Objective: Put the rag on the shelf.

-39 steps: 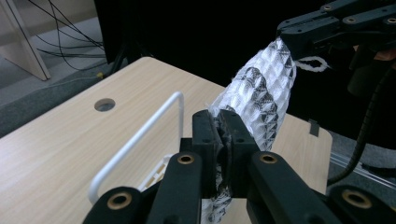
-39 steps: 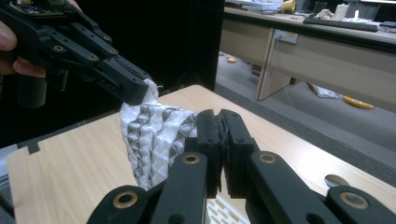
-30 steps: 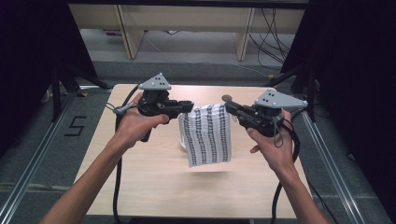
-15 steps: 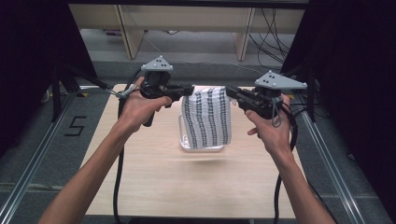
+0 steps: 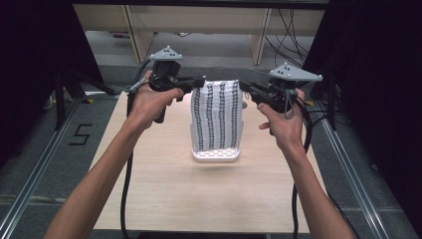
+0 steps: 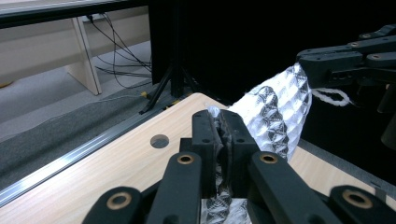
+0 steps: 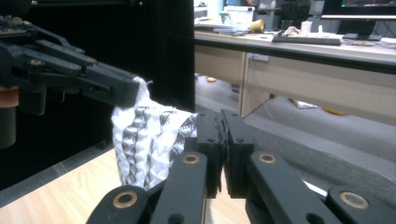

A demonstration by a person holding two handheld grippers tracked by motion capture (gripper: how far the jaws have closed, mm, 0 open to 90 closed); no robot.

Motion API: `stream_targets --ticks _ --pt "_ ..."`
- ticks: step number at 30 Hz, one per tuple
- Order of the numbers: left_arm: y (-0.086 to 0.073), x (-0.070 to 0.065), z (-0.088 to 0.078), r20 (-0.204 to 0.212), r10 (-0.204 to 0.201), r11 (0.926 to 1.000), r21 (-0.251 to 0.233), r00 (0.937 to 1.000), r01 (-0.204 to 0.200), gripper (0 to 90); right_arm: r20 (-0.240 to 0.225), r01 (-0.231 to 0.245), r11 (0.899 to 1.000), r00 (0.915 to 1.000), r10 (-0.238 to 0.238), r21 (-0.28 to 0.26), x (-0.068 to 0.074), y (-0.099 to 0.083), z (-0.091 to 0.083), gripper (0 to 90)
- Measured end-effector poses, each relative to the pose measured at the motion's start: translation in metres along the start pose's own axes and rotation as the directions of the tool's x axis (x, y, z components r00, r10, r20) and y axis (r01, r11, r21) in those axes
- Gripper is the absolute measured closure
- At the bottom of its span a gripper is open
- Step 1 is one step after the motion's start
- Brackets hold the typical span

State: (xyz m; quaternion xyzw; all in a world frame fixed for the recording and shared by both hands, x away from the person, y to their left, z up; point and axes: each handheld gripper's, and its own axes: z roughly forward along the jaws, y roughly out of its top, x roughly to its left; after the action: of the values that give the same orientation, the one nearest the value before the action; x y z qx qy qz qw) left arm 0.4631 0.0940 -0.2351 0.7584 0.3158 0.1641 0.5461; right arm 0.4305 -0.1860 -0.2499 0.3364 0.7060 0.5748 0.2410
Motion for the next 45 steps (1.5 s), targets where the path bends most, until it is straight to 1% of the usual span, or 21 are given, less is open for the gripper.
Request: stream_targets --ticks 1,4,6,10,13,14,15,18,21,23,27,31,33,34,37,38,40,41,43,44,45 --pt "0.001 0.002 0.001 0.001 -0.007 1.0000 -0.007 1.0000 0.007 84.9 0.008 0.005 1.000 1.0000 -0.005 -0.008 -0.002 0.002 0.002 87.6" --pt "0.004 0.008 0.005 -0.016 -0.029 0.9993 -0.024 0.9995 0.028 84.9 0.017 -0.018 1.000 0.9997 0.019 -0.011 -0.006 0.006 0.010 87.6" --pt "0.004 0.012 0.009 -0.030 -0.042 0.9990 -0.020 0.9987 0.041 84.7 0.028 -0.030 1.000 0.9991 0.031 -0.006 -0.010 0.007 0.019 87.6" --pt "0.003 0.019 0.017 -0.040 -0.068 0.9976 -0.016 0.9969 0.067 84.5 0.041 -0.030 0.999 0.9988 0.029 0.016 -0.015 0.005 0.028 87.6" --pt "0.001 0.024 0.024 -0.034 -0.095 0.9953 -0.026 0.9949 0.094 84.5 0.053 -0.053 0.998 0.9973 0.051 0.030 -0.019 0.001 0.036 87.5" --pt "0.000 0.025 0.025 -0.043 -0.097 0.9952 -0.019 0.9943 0.096 84.4 0.057 -0.066 0.997 0.9963 0.064 0.034 -0.020 0.000 0.038 87.6" --pt "0.000 0.027 0.027 -0.046 -0.100 0.9949 -0.017 0.9939 0.100 84.4 0.059 -0.052 0.998 0.9970 0.050 0.032 -0.023 -0.001 0.040 87.6" --pt "-0.002 0.031 0.034 -0.044 -0.120 0.9926 -0.021 0.9917 0.120 84.2 0.068 -0.076 0.997 0.9950 0.074 0.025 -0.027 -0.003 0.047 87.5" --pt "-0.004 0.033 0.038 -0.036 -0.130 0.9913 -0.026 0.9909 0.129 84.0 0.081 -0.085 0.996 0.9933 0.082 0.030 -0.030 -0.005 0.051 87.5" --pt "-0.007 0.035 0.043 -0.039 -0.145 0.9893 -0.017 0.9886 0.145 83.9 0.093 -0.093 0.995 0.9917 0.089 0.036 -0.033 -0.006 0.054 87.5" --pt "-0.010 0.039 0.048 -0.041 -0.156 0.9877 -0.018 0.9870 0.155 83.9 0.100 -0.112 0.993 0.9891 0.107 0.037 -0.037 -0.009 0.058 87.4" --pt "-0.012 0.044 0.052 -0.059 -0.166 0.9860 -0.005 0.9843 0.166 83.6 0.097 -0.104 0.994 0.9904 0.099 0.041 -0.037 -0.010 0.062 87.4" --pt "-0.013 0.047 0.055 -0.068 -0.174 0.9847 -0.007 0.9824 0.174 83.5 0.108 -0.111 0.993 0.9885 0.106 0.045 -0.038 -0.011 0.064 87.4" --pt "-0.014 0.048 0.058 -0.060 -0.179 0.9839 -0.009 0.9820 0.179 83.3 0.110 -0.122 0.991 0.9872 0.116 0.051 -0.038 -0.012 0.065 87.3" --pt "-0.018 0.051 0.065 -0.072 -0.181 0.9834 -0.001 0.9808 0.182 83.2 0.129 -0.110 0.992 0.9864 0.102 0.059 -0.042 -0.015 0.070 87.2" --pt "-0.019 0.052 0.067 -0.070 -0.186 0.9825 0.002 0.9801 0.186 83.2 0.137 -0.125 0.990 0.9840 0.115 0.069 -0.042 -0.016 0.072 87.2" --pt "-0.022 0.053 0.070 -0.076 -0.189 0.9817 0.010 0.9791 0.190 83.0 0.143 -0.112 0.991 0.9847 0.100 0.075 -0.045 -0.018 0.075 87.1" --pt "-0.023 0.054 0.072 -0.076 -0.191 0.9811 0.015 0.9786 0.193 82.9 0.152 -0.126 0.989 0.9820 0.113 0.082 -0.045 -0.020 0.077 87.1" --pt "-0.026 0.056 0.074 -0.086 -0.194 0.9801 0.026 0.9773 0.197 82.5 0.158 -0.135 0.987 0.9802 0.120 0.090 -0.047 -0.024 0.081 87.0" --pt "-0.028 0.057 0.076 -0.087 -0.197 0.9796 0.020 0.9765 0.200 82.4 0.159 -0.129 0.987 0.9809 0.112 0.097 -0.049 -0.026 0.083 87.0" --pt "-0.030 0.060 0.078 -0.092 -0.196 0.9794 0.029 0.9763 0.200 82.1 0.167 -0.138 0.985 0.9787 0.119 0.108 -0.052 -0.031 0.087 86.9"
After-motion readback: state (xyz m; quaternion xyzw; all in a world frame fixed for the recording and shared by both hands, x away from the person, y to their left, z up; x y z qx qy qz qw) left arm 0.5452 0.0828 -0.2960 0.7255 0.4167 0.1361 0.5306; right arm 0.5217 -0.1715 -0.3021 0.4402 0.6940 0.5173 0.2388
